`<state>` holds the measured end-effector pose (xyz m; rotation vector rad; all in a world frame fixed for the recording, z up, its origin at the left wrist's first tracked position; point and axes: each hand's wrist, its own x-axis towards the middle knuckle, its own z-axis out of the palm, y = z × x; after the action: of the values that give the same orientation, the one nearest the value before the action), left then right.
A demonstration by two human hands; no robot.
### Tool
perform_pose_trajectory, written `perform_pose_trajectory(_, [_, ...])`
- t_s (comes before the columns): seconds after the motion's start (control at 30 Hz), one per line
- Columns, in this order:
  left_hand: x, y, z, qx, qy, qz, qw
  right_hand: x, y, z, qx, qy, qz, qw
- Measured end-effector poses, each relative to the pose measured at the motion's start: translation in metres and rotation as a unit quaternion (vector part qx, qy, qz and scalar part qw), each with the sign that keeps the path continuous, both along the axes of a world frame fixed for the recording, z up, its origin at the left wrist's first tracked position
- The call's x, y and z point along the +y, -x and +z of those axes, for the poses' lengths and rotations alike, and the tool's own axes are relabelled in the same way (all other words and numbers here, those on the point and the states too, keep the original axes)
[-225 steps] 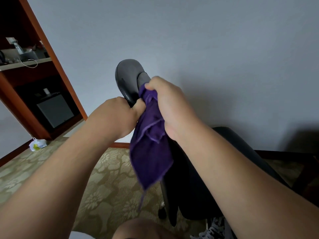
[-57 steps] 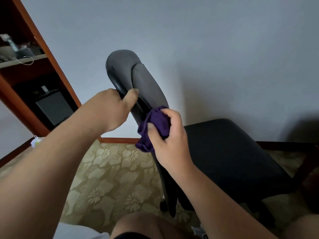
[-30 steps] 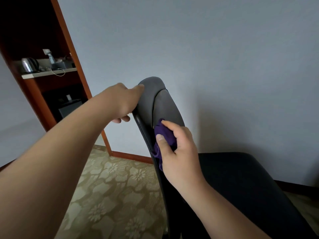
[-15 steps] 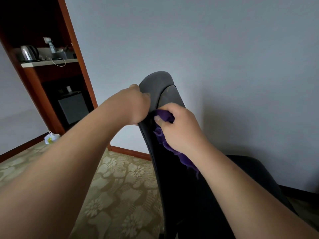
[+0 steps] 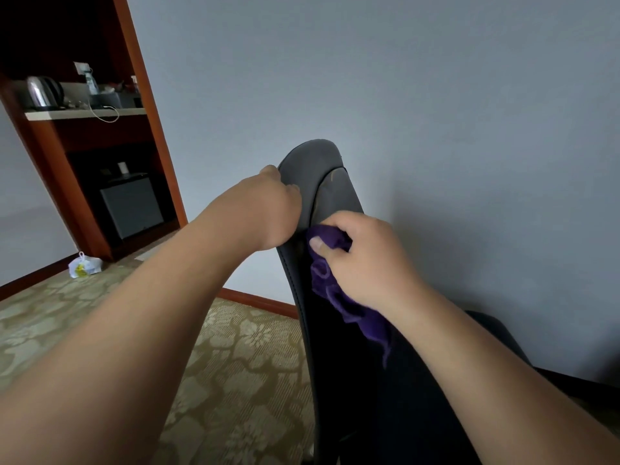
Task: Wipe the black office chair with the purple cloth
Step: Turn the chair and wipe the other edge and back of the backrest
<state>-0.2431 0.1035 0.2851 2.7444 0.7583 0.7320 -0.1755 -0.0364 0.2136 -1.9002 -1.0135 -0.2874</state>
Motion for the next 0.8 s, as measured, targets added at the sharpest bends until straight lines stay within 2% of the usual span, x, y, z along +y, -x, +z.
perform_pose_trajectory(0.1, [0.000,0.001,0.000,-0.001,0.006,-0.002,1.000,0.008,-0.009,0.012,0.014,0.023,-0.008,1.000])
perform_pose_trajectory(0.33, [-0.001,0.000,-0.002,-0.006,0.011,-0.001,1.000,-0.008,0.010,-0.011,-0.061,-0.010,0.049,0.997])
perform_pose_trajectory(0.6, [0.000,-0.001,-0.001,-0.009,0.007,-0.001,1.000,0.010,0.002,-0.008,0.050,-0.055,0.006,0.997])
perform_pose_trajectory(0.8, [-0.001,-0.002,-0.002,-0.016,0.014,-0.004,1.000,-0.014,0.025,-0.025,0.018,-0.059,0.062,0.996])
